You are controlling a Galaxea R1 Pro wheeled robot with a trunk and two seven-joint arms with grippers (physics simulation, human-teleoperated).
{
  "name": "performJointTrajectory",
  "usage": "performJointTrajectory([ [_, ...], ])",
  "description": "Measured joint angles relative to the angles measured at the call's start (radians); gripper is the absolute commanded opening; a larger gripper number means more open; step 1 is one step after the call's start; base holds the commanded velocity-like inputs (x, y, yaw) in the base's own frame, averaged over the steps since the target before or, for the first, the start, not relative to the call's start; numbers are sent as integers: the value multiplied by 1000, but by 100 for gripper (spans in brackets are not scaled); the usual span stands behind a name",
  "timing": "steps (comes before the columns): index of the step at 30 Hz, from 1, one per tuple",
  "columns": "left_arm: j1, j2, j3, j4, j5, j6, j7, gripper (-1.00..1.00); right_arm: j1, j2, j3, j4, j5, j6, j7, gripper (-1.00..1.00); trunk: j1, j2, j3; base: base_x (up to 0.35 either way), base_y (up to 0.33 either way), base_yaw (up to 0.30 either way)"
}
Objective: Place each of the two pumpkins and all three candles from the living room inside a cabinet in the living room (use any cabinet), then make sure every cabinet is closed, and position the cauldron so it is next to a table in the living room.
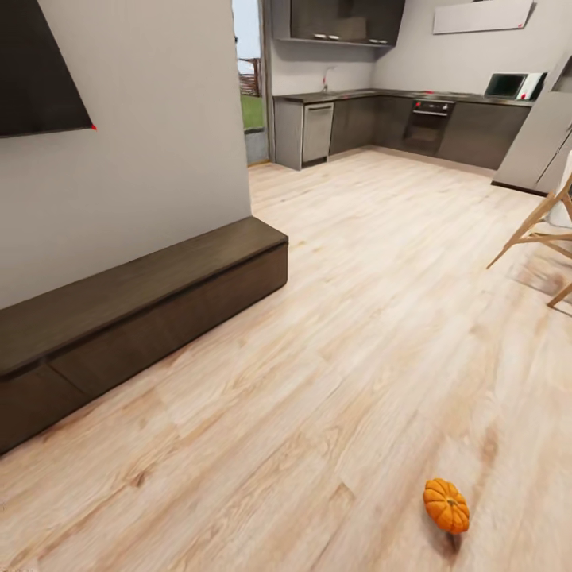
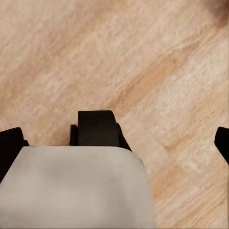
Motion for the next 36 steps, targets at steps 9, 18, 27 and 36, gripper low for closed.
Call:
performJointTrajectory([
  [9,0,0,0,0,0,0,0,100,0,0,0,0,0,0,0,100,0,0,-9,235,0,234],
  [18,0,0,0,0,0,-1,0,100,0,0,0,0,-1,0,0,100,0,0,-18,277,-73,244],
  [27,0,0,0,0,0,-2,0,100,0,0,0,0,-2,0,0,100,0,0,-23,310,-119,269],
  [36,0,-10,0,0,-1,-2,8,100,0,0,0,0,0,0,0,100,0,0,-26,113,-50,282],
])
